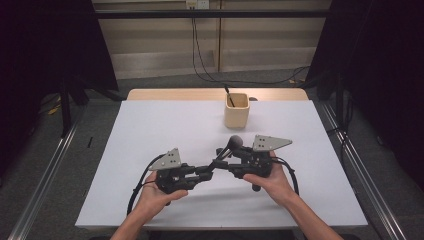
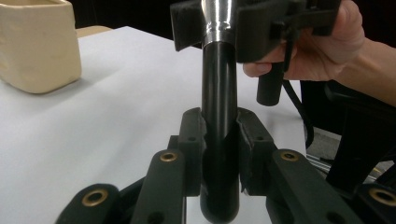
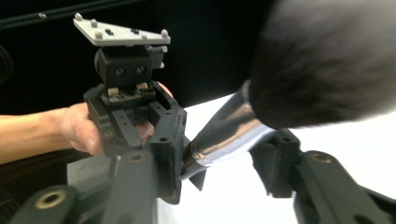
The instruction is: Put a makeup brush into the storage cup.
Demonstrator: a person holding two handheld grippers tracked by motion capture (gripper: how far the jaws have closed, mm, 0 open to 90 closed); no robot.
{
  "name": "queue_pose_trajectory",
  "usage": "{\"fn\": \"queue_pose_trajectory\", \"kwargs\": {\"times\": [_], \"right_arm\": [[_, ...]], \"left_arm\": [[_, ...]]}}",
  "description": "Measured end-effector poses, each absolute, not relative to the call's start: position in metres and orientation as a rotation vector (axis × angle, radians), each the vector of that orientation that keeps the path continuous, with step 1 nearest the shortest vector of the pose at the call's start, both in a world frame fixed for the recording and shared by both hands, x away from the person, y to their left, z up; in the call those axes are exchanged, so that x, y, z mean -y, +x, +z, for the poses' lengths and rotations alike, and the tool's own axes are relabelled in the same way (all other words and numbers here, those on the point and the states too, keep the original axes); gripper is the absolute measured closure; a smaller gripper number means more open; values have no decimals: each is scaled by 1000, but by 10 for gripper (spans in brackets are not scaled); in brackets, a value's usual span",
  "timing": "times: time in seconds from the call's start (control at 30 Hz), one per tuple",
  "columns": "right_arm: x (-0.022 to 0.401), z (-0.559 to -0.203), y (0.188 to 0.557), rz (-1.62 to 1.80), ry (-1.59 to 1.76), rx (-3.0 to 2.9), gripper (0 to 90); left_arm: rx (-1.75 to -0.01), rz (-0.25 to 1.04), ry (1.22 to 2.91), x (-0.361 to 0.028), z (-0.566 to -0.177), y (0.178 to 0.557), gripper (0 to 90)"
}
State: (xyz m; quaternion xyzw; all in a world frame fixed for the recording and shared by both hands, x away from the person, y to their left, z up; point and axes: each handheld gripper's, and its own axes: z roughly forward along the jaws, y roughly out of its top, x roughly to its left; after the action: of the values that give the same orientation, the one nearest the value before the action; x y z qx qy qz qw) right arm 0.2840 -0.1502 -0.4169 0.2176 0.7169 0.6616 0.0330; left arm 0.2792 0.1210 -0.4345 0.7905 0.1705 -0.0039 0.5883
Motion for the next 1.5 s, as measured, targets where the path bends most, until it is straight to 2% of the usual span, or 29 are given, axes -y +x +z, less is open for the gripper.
{"fn": "queue_pose_trajectory", "kwargs": {"times": [0.33, 0.67, 0.8, 0.83, 0.9, 0.97, 1.0, 1.1, 1.2, 1.27, 1.5], "right_arm": [[151, -416, 285, 2117, 696, -2227, 692], [150, -414, 285, 2133, 689, -2222, 709], [150, -414, 284, 2123, 682, -2221, 710], [151, -413, 285, 2116, 680, -2221, 711], [151, -412, 285, 2114, 685, -2217, 711], [153, -411, 286, 2111, 693, -2215, 711], [154, -411, 287, 2107, 692, -2212, 711], [158, -411, 288, 2096, 715, -2197, 711], [159, -410, 288, 2088, 711, -2197, 711], [161, -409, 288, 2075, 696, -2203, 711], [163, -410, 290, 2035, 709, -2223, 711]], "left_arm": [[-384, 5, 1857, -115, -435, 279, 738], [-409, 24, 1841, -116, -435, 278, 717], [-420, 25, 1846, -116, -437, 278, 678], [-426, 20, 1846, -115, -437, 278, 638], [-429, 23, 1849, -115, -438, 278, 618], [-439, 30, 1850, -115, -438, 278, 530], [-452, 37, 1847, -115, -438, 277, 530], [-512, 66, 1846, -120, -436, 278, 343], [-535, 85, 1840, -123, -434, 278, 290], [-559, 110, 1839, -126, -433, 278, 199], [-612, 153, 1831, -134, -430, 279, 76]]}}
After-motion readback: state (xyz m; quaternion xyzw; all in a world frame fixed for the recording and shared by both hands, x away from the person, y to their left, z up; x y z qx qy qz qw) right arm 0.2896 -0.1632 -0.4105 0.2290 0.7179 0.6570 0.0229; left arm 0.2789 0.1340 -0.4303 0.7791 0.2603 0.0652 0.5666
